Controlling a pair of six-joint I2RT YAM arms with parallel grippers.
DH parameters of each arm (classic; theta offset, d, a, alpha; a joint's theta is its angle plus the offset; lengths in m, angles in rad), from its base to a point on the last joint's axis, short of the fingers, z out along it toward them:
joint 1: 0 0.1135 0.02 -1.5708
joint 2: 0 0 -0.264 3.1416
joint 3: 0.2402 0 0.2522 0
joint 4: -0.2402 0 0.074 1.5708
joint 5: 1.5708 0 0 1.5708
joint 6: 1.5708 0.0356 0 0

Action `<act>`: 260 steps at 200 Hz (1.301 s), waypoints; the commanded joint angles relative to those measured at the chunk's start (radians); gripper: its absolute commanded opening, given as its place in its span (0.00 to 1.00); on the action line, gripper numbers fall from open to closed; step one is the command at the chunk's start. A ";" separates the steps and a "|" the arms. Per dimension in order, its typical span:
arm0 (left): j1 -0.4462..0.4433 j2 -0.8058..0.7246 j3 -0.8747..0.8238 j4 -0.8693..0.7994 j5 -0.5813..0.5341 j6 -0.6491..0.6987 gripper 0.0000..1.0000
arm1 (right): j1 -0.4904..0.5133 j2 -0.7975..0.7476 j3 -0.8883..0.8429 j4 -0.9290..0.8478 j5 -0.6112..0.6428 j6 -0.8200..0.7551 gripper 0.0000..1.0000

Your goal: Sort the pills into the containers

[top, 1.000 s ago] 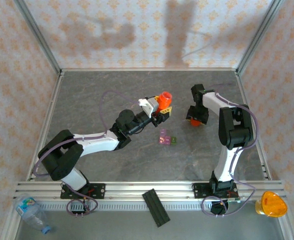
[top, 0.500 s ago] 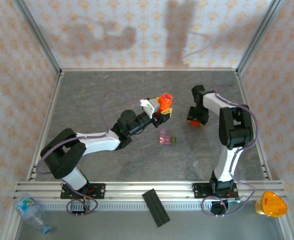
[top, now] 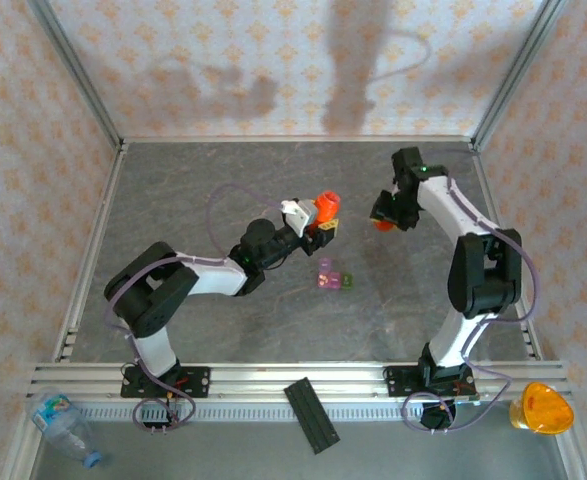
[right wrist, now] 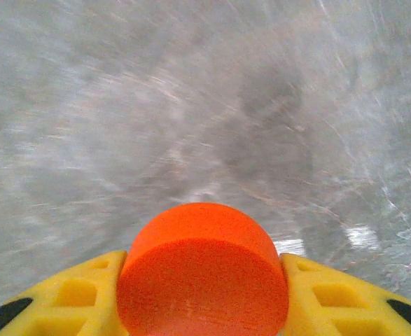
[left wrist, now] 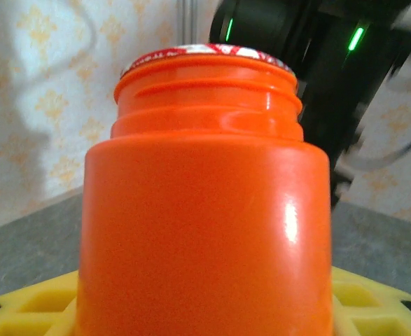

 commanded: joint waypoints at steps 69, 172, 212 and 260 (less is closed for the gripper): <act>0.144 0.128 0.133 0.086 0.238 -0.016 0.00 | 0.068 0.019 0.417 -0.202 -0.291 -0.074 0.41; 0.173 0.185 0.176 -0.006 0.311 0.110 0.00 | 0.131 0.210 0.709 -0.444 -0.410 -0.258 0.40; 0.173 0.183 0.184 -0.036 0.321 0.141 0.00 | 0.137 0.236 0.714 -0.482 -0.420 -0.302 0.40; 0.173 0.185 0.190 -0.029 0.337 0.136 0.00 | 0.156 0.255 0.713 -0.488 -0.428 -0.310 0.40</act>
